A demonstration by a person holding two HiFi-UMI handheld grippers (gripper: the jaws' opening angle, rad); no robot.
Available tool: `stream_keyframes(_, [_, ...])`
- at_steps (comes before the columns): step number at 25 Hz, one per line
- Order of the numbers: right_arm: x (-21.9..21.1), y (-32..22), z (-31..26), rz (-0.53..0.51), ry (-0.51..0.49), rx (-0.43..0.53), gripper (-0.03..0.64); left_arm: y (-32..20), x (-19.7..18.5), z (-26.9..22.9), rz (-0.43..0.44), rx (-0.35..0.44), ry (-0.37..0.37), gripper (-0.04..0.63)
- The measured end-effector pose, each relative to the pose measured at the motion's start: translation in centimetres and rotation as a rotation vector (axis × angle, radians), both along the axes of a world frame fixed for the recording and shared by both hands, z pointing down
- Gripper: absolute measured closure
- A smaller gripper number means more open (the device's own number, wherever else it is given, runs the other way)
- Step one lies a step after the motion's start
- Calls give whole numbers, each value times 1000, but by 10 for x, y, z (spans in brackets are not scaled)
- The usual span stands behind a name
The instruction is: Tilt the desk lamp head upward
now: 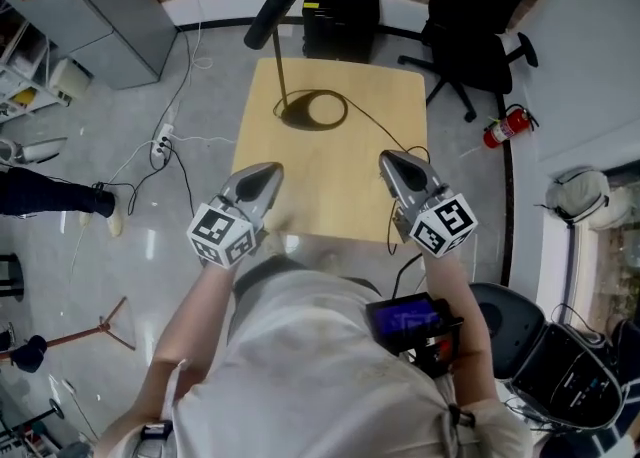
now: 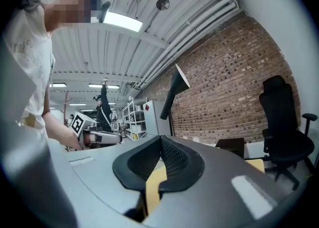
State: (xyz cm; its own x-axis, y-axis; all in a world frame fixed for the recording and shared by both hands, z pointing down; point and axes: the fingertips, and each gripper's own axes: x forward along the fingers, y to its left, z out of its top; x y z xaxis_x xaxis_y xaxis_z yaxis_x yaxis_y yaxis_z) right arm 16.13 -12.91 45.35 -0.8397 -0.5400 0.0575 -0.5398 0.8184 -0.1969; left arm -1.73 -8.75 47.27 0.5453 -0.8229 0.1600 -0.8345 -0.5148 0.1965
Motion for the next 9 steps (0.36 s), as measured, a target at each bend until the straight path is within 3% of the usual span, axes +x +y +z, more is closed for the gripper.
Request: stream_keyframes(9, [-10, 48, 0, 7, -17, 5, 604, 53, -2, 4, 18, 5, -6, 594])
